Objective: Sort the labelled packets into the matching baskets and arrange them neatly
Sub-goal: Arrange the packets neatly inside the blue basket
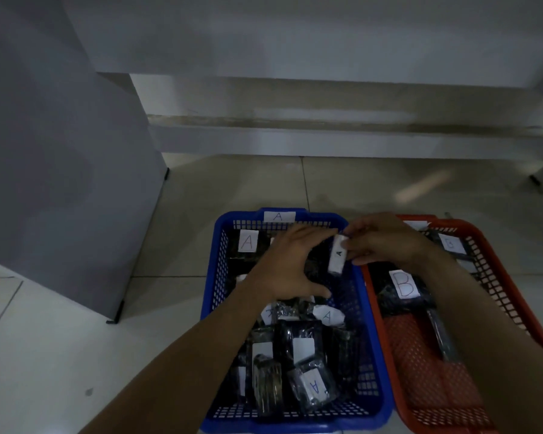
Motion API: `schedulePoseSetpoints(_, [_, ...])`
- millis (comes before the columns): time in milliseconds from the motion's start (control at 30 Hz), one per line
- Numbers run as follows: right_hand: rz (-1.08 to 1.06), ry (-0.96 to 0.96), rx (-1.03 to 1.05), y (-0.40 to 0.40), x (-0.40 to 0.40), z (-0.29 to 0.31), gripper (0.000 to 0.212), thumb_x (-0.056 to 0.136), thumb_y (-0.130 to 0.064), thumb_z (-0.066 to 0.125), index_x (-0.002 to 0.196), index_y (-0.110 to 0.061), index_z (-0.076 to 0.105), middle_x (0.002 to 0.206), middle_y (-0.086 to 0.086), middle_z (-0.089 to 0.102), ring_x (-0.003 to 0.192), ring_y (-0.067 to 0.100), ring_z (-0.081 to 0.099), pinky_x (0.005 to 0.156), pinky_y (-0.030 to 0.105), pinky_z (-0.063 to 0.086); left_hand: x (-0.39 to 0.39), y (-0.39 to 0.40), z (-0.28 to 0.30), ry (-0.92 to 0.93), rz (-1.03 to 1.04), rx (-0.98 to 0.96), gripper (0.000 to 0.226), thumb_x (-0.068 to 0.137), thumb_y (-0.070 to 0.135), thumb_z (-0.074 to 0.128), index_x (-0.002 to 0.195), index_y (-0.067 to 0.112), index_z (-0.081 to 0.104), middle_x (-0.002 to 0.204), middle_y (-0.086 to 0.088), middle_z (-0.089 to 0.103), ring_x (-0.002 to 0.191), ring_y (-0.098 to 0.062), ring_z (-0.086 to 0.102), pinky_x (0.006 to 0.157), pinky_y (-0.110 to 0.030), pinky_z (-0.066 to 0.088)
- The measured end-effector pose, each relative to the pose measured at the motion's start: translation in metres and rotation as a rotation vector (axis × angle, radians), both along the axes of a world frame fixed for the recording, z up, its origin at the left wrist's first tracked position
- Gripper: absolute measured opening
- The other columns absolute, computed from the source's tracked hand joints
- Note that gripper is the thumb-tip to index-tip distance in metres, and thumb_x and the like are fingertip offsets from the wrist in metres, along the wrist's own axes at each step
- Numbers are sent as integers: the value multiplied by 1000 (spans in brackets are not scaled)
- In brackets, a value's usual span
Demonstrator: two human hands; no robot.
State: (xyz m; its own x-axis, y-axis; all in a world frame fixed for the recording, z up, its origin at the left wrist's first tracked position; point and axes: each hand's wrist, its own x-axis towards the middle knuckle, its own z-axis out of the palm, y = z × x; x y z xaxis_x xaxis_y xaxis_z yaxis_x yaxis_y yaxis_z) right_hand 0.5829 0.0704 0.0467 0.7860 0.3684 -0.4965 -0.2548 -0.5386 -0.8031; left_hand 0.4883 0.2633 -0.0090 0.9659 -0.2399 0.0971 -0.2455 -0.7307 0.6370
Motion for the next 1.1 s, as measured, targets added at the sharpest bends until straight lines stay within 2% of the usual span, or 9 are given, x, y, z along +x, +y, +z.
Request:
schedulePoseSetpoints(133, [15,18,1,9,4,-3,36,82,-2,79,113,-6,60,102,18,72,89,26,75,71,30,63,14,-13,-3,-107,59,72,91,60,49,86,139,24,50,131,4,58,118,-18,48,101,-39,41])
schedulePoseSetpoints(233, [16,-41,-29,12,11,-7,38,82,3,78,113,-5,58,97,21,71,82,25,73,66,28,62,28,-12,-12,-101,103,165,85,58,48,85,133,22,56,124,2,60,111,-20,49,92,-41,45])
schedulePoseSetpoints(367, [-13,-336,-128,4,22,-17,27,75,0,80,94,-5,62,76,6,71,66,12,69,59,30,56,48,-22,-20,7,171,294,78,63,48,82,132,24,55,124,2,61,117,-23,46,95,-40,38])
schedulePoseSetpoints(433, [-2,-425,-178,-2,21,-23,26,75,0,81,95,-3,64,83,7,71,75,15,69,63,33,59,56,-32,-23,29,204,376,69,66,45,78,128,25,56,120,1,63,116,-24,46,96,-42,36])
schedulePoseSetpoints(533, [-29,-405,-165,-8,12,-30,28,75,3,82,98,-2,68,90,10,71,75,18,71,61,29,63,60,-41,-32,9,293,428,64,64,45,79,122,26,59,113,3,66,115,-24,47,98,-44,36])
schedulePoseSetpoints(667, [1,-449,-206,-11,6,-32,40,68,-2,89,102,-12,71,80,3,70,66,10,68,56,23,60,54,-45,-45,-65,355,462,65,58,50,80,118,30,64,118,4,65,122,-26,43,101,-47,31])
schedulePoseSetpoints(800, [39,-455,-218,-9,3,-31,53,70,-3,88,118,-19,71,70,-5,68,59,7,65,58,21,59,51,-44,-46,15,342,499,73,61,59,79,127,33,61,125,2,59,128,-28,38,104,-54,27])
schedulePoseSetpoints(1000, [26,-431,-169,-10,1,-29,55,73,1,85,122,-19,71,54,-12,66,48,7,64,46,15,51,54,-49,-37,86,331,606,43,67,46,78,104,27,68,112,3,64,125,-26,37,107,-58,21])
schedulePoseSetpoints(1100, [17,-424,-154,-10,1,-29,56,73,0,86,124,-17,69,54,-11,66,45,6,63,44,13,48,56,-48,-36,120,323,584,51,66,49,78,111,27,66,116,2,62,127,-27,35,107,-59,21])
